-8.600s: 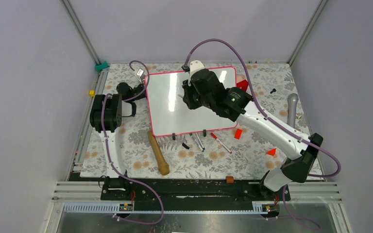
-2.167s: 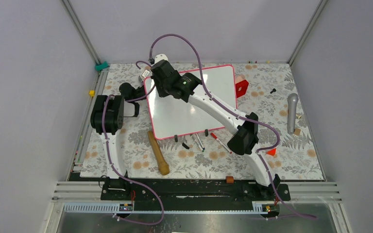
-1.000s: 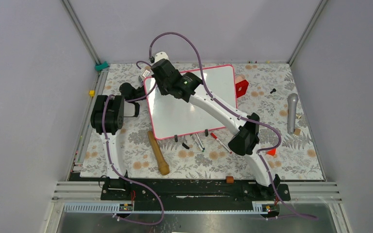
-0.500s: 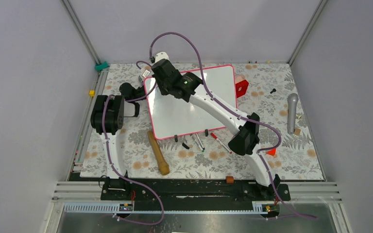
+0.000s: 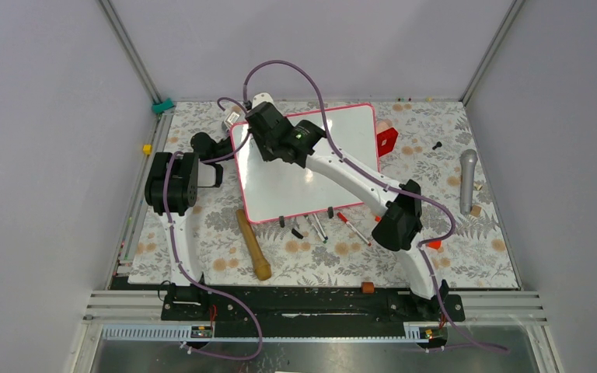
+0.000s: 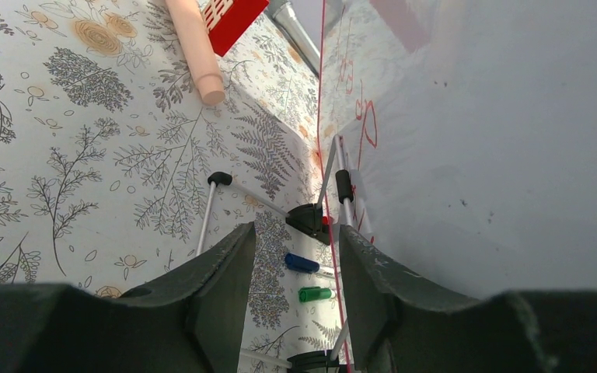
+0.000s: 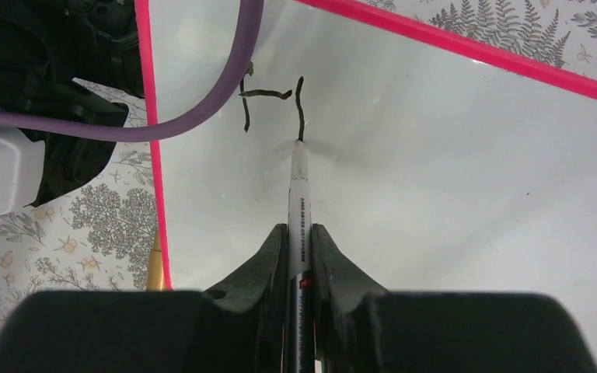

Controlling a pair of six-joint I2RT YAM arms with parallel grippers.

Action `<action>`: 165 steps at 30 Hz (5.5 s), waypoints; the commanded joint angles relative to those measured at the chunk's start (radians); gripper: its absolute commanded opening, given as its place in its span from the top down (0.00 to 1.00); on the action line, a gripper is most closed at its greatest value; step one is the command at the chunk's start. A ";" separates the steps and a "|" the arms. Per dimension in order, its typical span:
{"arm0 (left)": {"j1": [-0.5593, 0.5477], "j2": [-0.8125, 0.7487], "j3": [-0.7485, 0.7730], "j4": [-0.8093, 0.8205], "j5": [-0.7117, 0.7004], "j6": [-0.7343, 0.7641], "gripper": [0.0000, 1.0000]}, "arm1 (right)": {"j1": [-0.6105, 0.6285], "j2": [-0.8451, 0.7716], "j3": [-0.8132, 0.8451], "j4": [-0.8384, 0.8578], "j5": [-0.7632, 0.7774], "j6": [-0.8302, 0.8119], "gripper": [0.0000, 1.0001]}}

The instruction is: Write a sentence on the whiteboard

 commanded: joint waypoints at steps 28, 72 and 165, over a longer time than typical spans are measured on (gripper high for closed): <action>0.276 -0.376 -0.246 -0.161 -0.458 0.043 0.44 | -0.017 -0.551 -0.430 0.222 0.027 -0.002 1.00; 0.030 -1.045 -0.845 -0.435 -0.788 0.334 0.01 | -0.037 -0.699 -0.657 0.217 -0.133 0.029 1.00; 0.147 -0.488 -0.626 0.046 -0.268 0.100 0.72 | -0.060 -0.022 0.120 -0.103 -0.140 0.003 1.00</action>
